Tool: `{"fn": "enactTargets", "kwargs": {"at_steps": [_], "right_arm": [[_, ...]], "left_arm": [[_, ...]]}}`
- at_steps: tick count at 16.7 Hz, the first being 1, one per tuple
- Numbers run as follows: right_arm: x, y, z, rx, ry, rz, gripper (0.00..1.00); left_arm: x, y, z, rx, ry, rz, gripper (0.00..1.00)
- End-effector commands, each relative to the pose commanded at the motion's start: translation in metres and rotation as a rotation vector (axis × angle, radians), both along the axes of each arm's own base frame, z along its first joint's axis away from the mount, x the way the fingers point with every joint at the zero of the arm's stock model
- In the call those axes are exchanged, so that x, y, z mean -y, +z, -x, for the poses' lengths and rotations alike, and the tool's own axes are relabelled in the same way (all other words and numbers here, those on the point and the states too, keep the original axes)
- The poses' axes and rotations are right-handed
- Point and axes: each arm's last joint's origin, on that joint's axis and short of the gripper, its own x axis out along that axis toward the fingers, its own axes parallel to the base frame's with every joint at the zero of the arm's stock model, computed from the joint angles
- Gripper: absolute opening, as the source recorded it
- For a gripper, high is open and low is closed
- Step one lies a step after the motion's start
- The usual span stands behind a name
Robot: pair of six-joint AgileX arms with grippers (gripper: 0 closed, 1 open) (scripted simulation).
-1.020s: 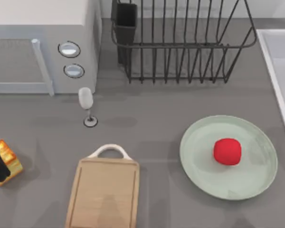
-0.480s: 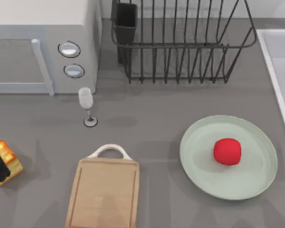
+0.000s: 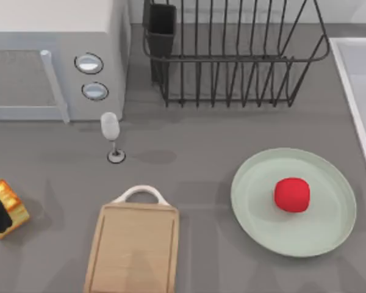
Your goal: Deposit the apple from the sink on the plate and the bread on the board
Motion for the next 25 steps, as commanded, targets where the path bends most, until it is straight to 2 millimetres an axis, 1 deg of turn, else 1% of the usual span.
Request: {"fn": "enactTargets", "kwargs": {"at_steps": [3, 5, 7, 10, 14, 16, 19, 22, 25], "right_arm": [[0.0, 0.0, 0.0, 0.0, 0.0, 0.0, 1.0], [0.0, 0.0, 0.0, 0.0, 0.0, 0.0, 1.0], [0.0, 0.0, 0.0, 0.0, 0.0, 0.0, 1.0], [0.0, 0.0, 0.0, 0.0, 0.0, 0.0, 1.0], [0.0, 0.0, 0.0, 0.0, 0.0, 0.0, 1.0], [0.0, 0.0, 0.0, 0.0, 0.0, 0.0, 1.0], [0.0, 0.0, 0.0, 0.0, 0.0, 0.0, 1.0], [0.0, 0.0, 0.0, 0.0, 0.0, 0.0, 1.0], [0.0, 0.0, 0.0, 0.0, 0.0, 0.0, 1.0]], "left_arm": [[0.0, 0.017, -0.004, -0.113, -0.004, -0.079, 1.0], [0.0, 0.03, -0.011, -0.239, -0.021, -0.154, 1.0], [-0.001, 0.041, -0.025, -0.405, -0.055, -0.236, 1.0], [-0.001, 0.047, -0.058, -0.701, -0.145, -0.358, 1.0], [-0.002, 0.041, -0.107, -1.061, -0.322, -0.491, 1.0], [-0.003, 0.036, -0.129, -1.192, -0.414, -0.541, 1.0], [-0.003, 0.025, -0.158, -1.34, -0.541, -0.594, 1.0], [-0.004, 0.016, -0.177, -1.426, -0.628, -0.622, 1.0], [-0.004, 0.014, -0.183, -1.447, -0.652, -0.631, 1.0]]}}
